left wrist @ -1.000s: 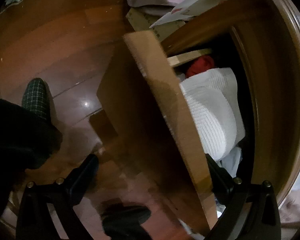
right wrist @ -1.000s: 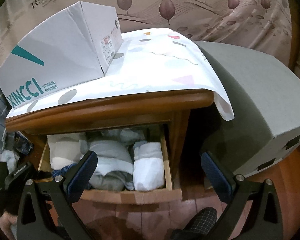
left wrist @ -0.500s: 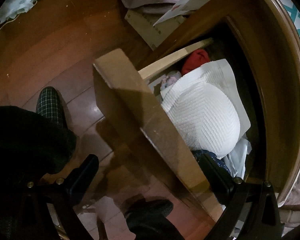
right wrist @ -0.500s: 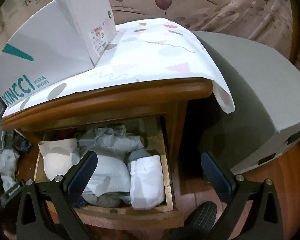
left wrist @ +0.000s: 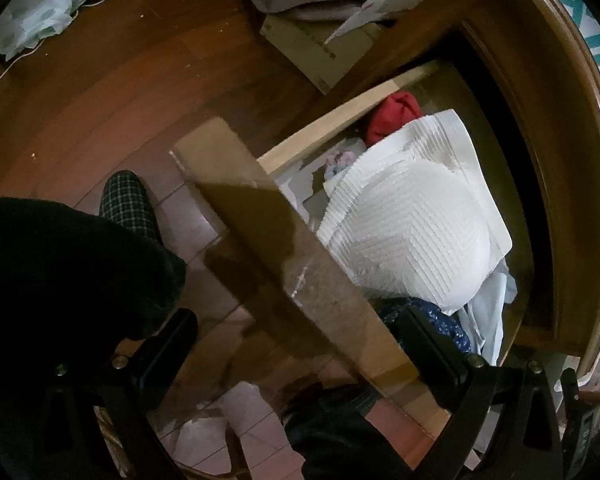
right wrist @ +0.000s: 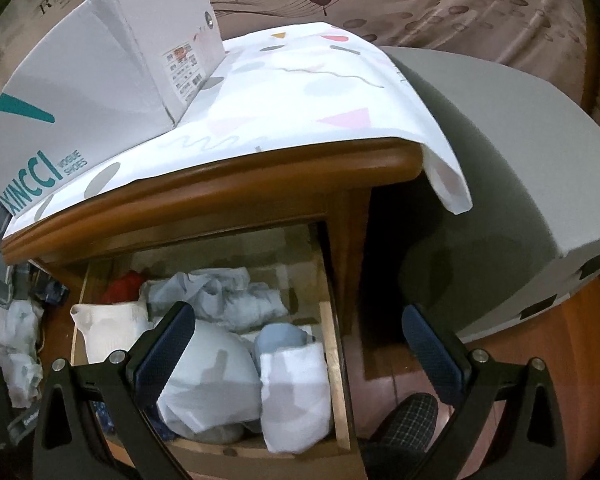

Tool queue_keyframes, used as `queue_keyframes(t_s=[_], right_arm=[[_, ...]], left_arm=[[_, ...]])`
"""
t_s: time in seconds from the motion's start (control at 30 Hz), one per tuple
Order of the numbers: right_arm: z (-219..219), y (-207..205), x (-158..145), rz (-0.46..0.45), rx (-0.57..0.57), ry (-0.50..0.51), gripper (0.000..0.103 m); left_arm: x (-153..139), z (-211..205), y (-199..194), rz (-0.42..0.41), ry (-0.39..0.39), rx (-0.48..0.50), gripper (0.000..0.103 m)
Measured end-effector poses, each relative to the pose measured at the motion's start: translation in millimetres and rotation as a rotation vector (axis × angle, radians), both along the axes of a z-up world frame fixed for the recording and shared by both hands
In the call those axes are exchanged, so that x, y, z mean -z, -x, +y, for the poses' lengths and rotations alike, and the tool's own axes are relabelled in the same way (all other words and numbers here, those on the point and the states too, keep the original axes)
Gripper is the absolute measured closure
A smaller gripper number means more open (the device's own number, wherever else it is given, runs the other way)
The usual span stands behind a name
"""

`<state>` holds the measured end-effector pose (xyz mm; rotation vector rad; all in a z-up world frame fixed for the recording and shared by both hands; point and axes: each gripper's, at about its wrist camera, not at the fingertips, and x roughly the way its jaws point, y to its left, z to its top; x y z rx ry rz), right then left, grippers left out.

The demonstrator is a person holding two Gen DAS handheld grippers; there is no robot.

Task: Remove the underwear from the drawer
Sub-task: 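Lower both grippers over the drawer toward the white and light blue underwear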

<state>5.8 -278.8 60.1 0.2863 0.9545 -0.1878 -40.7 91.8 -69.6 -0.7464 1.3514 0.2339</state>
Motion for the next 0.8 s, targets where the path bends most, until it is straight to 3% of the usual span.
queue_keyframes(t_s=[0.1, 0.47, 0.63, 0.8], right_arm=[[5, -2, 2, 0.011, -0.029, -0.002, 0.000], [32, -7, 17, 0.075, -0.174, -0.041, 0.000], [37, -10, 29, 0.122, -0.213, -0.162, 0.000], [45, -12, 32, 0.133, -0.234, -0.159, 0.000]], left_arm=[[-2, -1, -1, -0.001, -0.028, 0.032, 0.000], [-34, -20, -8, -0.048, -0.257, 0.207, 0.002], [-64, -29, -3, -0.123, -0.311, 0.294, 0.002], [-100, -42, -4, -0.256, -0.365, 0.413, 0.002]])
